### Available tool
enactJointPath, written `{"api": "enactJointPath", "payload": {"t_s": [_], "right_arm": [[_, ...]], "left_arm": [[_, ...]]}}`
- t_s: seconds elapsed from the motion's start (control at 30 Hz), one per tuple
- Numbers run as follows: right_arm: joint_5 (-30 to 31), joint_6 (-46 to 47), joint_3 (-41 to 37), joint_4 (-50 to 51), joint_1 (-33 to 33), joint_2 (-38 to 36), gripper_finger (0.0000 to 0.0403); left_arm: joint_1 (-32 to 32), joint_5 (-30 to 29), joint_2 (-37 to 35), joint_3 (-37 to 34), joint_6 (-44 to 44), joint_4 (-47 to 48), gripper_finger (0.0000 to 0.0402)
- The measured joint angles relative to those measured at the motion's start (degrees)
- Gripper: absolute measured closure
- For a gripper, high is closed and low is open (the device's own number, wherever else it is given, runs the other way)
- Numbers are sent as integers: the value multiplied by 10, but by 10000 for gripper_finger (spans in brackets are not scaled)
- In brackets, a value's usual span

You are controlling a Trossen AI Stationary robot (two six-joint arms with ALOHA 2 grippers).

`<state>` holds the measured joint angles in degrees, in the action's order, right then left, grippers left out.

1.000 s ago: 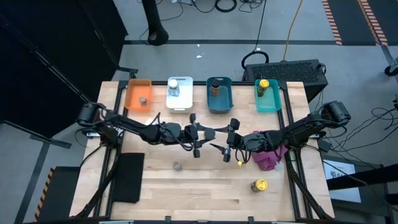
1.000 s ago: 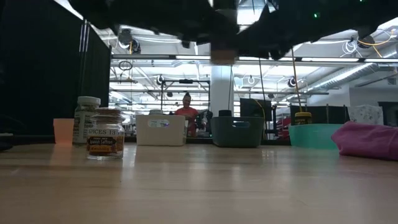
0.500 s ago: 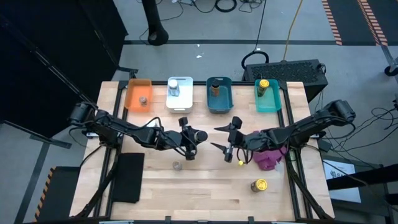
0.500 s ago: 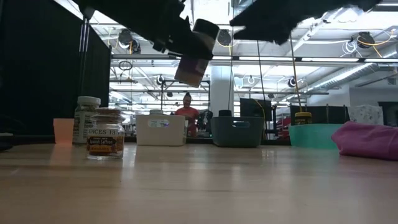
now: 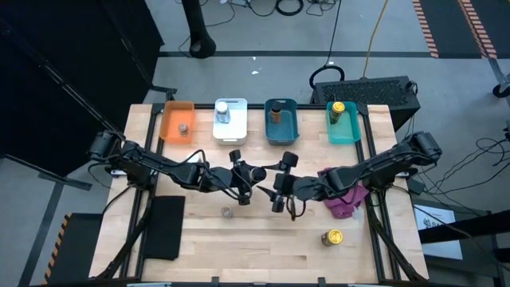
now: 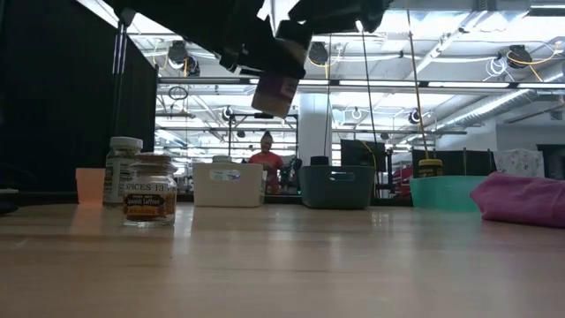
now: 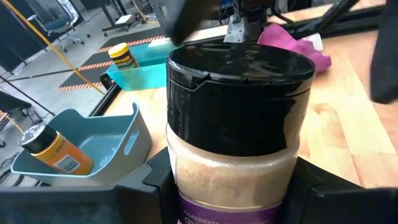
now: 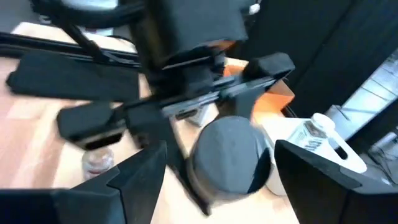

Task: Sort spices by type
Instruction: Put the black seasoning bottle into the green bin

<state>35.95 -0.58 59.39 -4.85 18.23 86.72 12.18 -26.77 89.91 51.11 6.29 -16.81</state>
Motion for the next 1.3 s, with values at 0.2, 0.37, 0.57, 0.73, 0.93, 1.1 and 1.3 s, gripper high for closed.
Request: {"api": "enactJointPath", "payload": {"t_s": [0.2, 0.37, 0.57, 0.73, 0.93, 1.1, 1.3], "right_arm": [[-5, 25, 19, 28, -13, 4, 122], [-24, 28, 19, 28, -14, 4, 122], [-33, 29, 19, 26, -14, 4, 144], [-39, 32, 18, 25, -16, 4, 216], [-50, 48, 18, 28, -18, 4, 234], [-59, 87, 18, 51, -34, -1, 234], [-47, 161, 18, 159, -109, -52, 234]], "left_arm": [[9, 12, 0, 0, 2, -17, 226], [11, 13, 0, 0, 4, -33, 226], [11, 31, 0, 0, 16, -39, 226], [10, 40, 0, 0, 16, -51, 225], [10, 48, 0, 0, 1, -44, 161], [11, 42, -4, 0, 35, -15, 71], [12, -9, -66, 1, 40, 125, 34]]}}
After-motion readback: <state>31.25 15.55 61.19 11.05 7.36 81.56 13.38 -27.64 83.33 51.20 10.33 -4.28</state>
